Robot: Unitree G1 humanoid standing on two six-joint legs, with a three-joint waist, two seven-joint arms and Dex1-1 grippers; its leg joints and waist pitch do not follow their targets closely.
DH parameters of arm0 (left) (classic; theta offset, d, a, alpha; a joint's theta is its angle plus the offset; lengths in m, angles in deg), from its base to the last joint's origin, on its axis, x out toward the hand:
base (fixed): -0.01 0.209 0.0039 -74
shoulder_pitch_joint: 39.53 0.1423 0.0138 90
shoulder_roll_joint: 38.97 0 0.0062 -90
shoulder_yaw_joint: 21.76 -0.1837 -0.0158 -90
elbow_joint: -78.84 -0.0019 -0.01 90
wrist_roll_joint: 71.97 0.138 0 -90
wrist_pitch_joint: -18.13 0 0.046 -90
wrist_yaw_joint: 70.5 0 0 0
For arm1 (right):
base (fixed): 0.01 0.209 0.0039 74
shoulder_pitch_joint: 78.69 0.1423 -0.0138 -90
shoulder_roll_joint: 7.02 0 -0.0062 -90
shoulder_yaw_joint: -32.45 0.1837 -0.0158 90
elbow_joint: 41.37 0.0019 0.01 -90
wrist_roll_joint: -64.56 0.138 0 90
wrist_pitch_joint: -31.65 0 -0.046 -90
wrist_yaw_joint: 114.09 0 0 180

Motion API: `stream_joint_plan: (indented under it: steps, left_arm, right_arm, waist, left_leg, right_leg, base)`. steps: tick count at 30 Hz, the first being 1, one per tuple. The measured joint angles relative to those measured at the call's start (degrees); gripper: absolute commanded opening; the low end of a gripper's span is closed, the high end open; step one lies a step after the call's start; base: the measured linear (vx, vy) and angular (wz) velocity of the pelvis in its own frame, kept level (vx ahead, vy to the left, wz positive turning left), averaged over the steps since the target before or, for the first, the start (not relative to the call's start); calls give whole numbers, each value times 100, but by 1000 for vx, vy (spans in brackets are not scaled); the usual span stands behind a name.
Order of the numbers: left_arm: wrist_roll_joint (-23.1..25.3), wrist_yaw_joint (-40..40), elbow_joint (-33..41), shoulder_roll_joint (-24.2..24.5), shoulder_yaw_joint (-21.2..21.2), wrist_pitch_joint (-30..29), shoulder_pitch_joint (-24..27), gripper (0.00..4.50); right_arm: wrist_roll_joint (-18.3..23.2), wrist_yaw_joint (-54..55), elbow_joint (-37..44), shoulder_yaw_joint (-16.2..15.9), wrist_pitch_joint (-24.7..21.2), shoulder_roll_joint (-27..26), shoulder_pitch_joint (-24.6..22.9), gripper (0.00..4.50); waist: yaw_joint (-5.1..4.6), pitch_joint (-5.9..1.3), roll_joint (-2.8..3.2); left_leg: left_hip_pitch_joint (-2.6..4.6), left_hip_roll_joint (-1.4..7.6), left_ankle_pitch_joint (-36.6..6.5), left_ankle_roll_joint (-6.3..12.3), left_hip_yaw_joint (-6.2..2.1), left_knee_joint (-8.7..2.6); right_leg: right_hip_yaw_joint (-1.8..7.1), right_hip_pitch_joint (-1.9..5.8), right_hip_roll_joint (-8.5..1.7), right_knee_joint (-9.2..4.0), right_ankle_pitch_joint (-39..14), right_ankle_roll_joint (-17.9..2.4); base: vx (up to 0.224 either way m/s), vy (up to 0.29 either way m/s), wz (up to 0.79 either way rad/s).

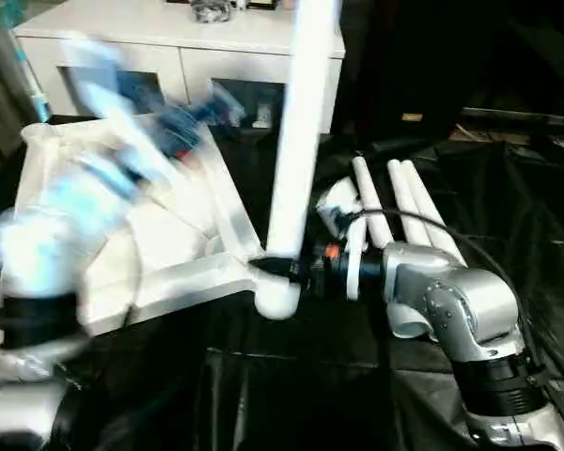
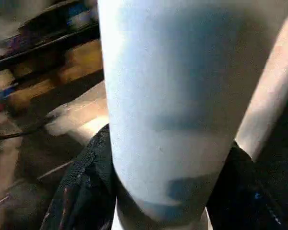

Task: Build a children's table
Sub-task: Pick table leg

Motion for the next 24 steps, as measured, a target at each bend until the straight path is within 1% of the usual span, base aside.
stream_joint_plan:
  steps: [2,3,4,5,7,8,10,11,12,15,17,19,20,21,22,23,24]
  left_arm:
    - [592,-281,-13,499,-408,249,290,287]
    - [730,-357,-34,542,-522,285,381,287]
    - [889,-450,-42,631,-687,364,464,287]
    - [1143,-647,8,887,-996,499,629,287]
    - [1449,-951,70,1219,-1383,667,893,287]
    - [1635,-1224,129,1475,-1700,794,1145,287]
    - [1806,-1542,128,1605,-2117,872,1425,287]
    - [1886,-1698,120,1648,-2349,928,1528,287]
    - [1933,-1787,108,1698,-2488,972,1551,287]
    - [2164,-2050,-24,1785,-2704,1127,1487,287]
    - [2376,-2195,-264,1799,-2906,1234,1454,259]
    - [2610,-2203,-643,1774,-3097,1375,1417,252]
    - [2717,-2184,-861,1741,-3137,1406,1411,249]
    - [2757,-2164,-969,1729,-3149,1401,1405,230]
    - [2765,-2152,-1044,1719,-3151,1398,1388,230]
    - [2766,-2150,-1120,1698,-3151,1385,1325,212]
    - [2765,-2145,-1157,1668,-3150,1371,1267,207]
  right_arm:
    - [-238,364,-229,146,268,-113,55,191]
    - [-318,450,-294,166,320,-112,78,191]
    - [-383,494,-366,154,403,-138,120,191]
    - [-467,572,-427,145,592,-233,171,191]
    - [-590,681,-466,145,923,-387,170,191]
    - [-629,785,-506,180,1144,-539,148,191]
    - [-707,921,-562,195,1336,-614,124,191]
    - [-800,980,-607,185,1412,-626,115,191]
    - [-855,1041,-615,166,1457,-627,102,191]
    - [-1078,1186,-708,115,1553,-627,46,191]
    - [-1154,1257,-840,115,1556,-627,5,191]
    - [-1214,1249,-932,111,1580,-630,-37,191]
    - [-1236,1227,-946,108,1596,-632,-71,191]
    - [-1253,1211,-953,106,1631,-634,-88,191]
    - [-1256,1205,-957,106,1662,-634,-91,191]
    - [-1265,1201,-964,106,1703,-631,-90,191]
    - [-1277,1198,-972,106,1727,-630,-91,191]
  waist:
    - [12,-1,-4]
    - [35,-1,-4]
    - [38,1,-8]
    - [35,0,-7]
    - [22,0,-6]
    - [15,-1,-6]
    - [11,1,-5]
    - [25,0,-5]
    - [31,1,-5]
    - [9,-1,-7]
    - [-17,-1,-8]
    - [-46,-1,-8]
    - [-68,-1,-7]
    - [-89,-1,-7]
    - [-108,-1,-7]
    - [-120,-1,-6]
    - [-122,-1,13]
  left_leg:
    - [-1,0,0,0,0,0]
    - [-9,-2,0,0,1,0]
    - [-12,-1,0,0,6,0]
    - [-10,0,0,0,12,-1]
    - [-10,0,-1,0,16,-3]
    - [-8,2,-1,0,16,-4]
    - [-11,2,-1,0,19,-8]
    - [-11,3,-1,-1,18,-8]
    - [-11,3,0,-2,19,-8]
    - [2,3,0,-2,21,-8]
    - [3,3,0,-2,23,-7]
    - [4,3,0,-3,23,-8]
    - [3,3,1,-4,23,-8]
    - [2,3,1,-5,23,-7]
    - [2,3,1,-5,23,-7]
    - [2,3,1,-5,23,-8]
    - [2,3,1,-5,22,-7]
  right_leg:
    - [0,2,0,-2,-1,2]
    - [1,2,-1,-5,-1,2]
    - [4,4,-1,-5,-2,2]
    - [9,3,-1,-6,-2,2]
    - [11,0,-2,-6,-3,4]
    - [10,1,-2,-6,-5,7]
    - [11,-7,-2,-3,-5,7]
    - [8,-6,-2,-2,-5,7]
    - [8,-5,-2,-1,-4,7]
    - [14,2,-2,4,-3,5]
    - [17,0,-2,5,-3,5]
    - [18,-1,-2,6,-3,6]
    - [17,-3,-2,7,-3,7]
    - [17,-4,-2,7,-2,6]
    - [17,-4,-2,7,-1,6]
    - [17,-3,-2,7,2,1]
    - [16,-2,-2,5,3,-2]
  base:
    - [0,0,0]
    - [0,0,0]
    - [0,0,0]
    - [0,0,0]
    - [0,0,0]
    - [0,0,0]
    - [0,0,0]
    - [0,0,0]
    - [0,0,0]
    - [0,0,0]
    - [0,0,0]
    - [0,0,0]
    - [0,0,0]
    - [0,0,0]
    - [0,0,0]
    - [0,0,0]
    - [0,0,0]
